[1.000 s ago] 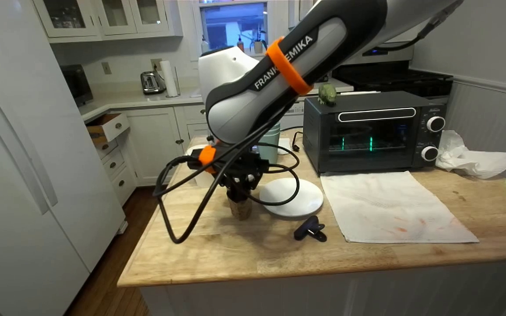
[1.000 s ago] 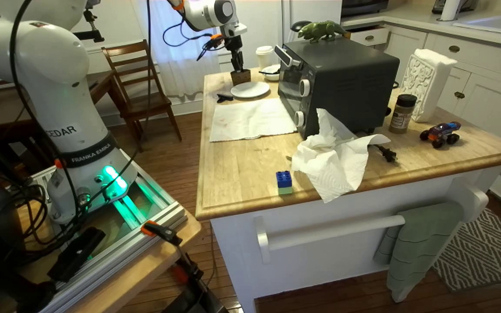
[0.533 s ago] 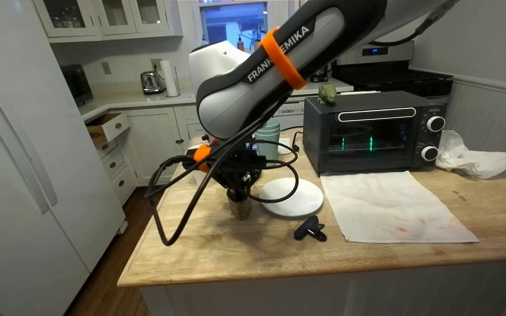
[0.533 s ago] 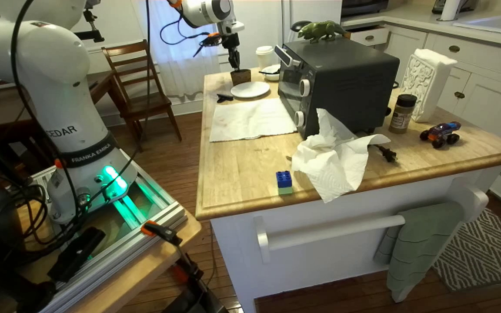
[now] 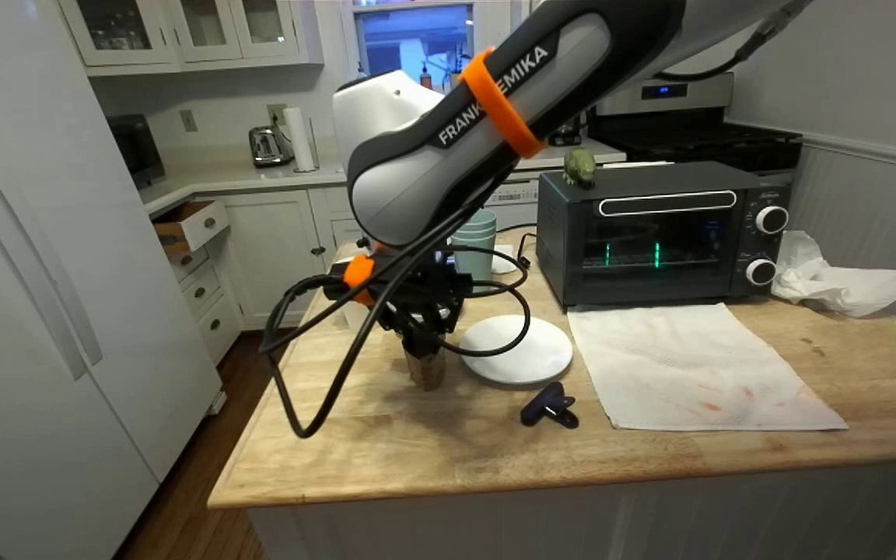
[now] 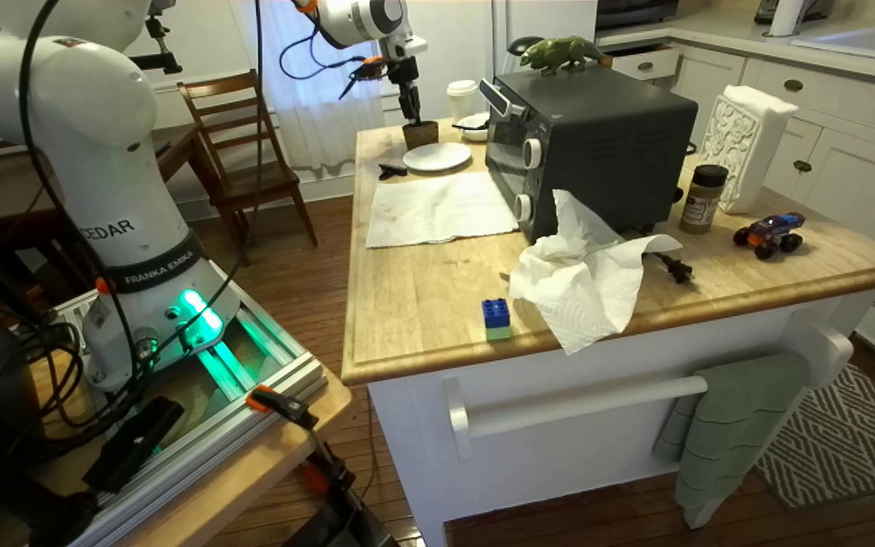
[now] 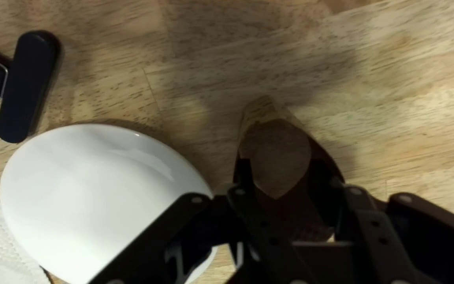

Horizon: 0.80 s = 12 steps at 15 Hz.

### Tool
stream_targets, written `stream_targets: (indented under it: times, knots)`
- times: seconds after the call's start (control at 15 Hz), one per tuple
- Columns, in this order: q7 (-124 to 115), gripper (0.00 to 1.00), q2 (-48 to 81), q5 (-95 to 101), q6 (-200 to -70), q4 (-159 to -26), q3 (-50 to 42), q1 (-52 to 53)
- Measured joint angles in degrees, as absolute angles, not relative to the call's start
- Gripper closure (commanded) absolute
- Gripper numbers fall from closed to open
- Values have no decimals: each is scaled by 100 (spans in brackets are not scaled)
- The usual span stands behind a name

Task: Remove the brown object from the white plate and put it on the table

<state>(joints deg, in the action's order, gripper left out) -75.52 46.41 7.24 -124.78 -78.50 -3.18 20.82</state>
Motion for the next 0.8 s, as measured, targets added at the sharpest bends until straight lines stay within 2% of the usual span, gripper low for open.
stream_targets:
  times: [0.2, 0.33, 0.47, 0.6, 0.8]
  knots:
    - [-7537, 4, 4641, 724, -12504, -7850, -318, 2068]
    - [-7532, 0, 4645, 724, -12534, -7850, -318, 2055]
    - [-7529, 0, 4650, 724, -12545, -7850, -318, 2050]
    - [-7525, 25, 4653, 724, -12546, -7850, -318, 2051]
    - [-7523, 45, 4658, 724, -12546, -7850, -319, 2051]
